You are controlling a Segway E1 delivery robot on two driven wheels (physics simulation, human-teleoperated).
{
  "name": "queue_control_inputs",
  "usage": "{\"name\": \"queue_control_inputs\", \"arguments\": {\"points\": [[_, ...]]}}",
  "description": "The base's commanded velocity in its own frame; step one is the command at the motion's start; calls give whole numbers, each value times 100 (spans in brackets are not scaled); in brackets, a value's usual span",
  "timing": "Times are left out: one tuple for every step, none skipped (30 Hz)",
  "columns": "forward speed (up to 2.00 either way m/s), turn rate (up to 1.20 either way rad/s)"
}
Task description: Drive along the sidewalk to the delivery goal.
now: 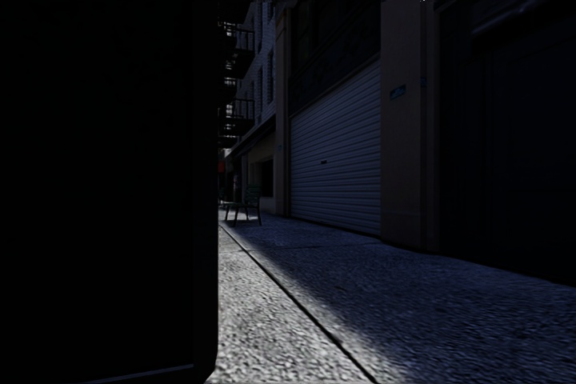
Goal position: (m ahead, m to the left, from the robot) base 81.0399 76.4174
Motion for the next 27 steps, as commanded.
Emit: {"name": "queue_control_inputs", "arguments": {"points": [[0,-42],[0,-42],[0,-42],[0,-42],[0,-42],[0,-42],[0,-42],[0,-42],[0,-42],[0,-42],[0,-42],[0,-42],[0,-43],[0,-43],[0,-43],[0,-46],[0,-47],[0,-48],[0,-48],[0,-48],[0,-48],[0,-48],[0,-48],[0,-48],[0,-48],[0,-48],[0,-48]]}}
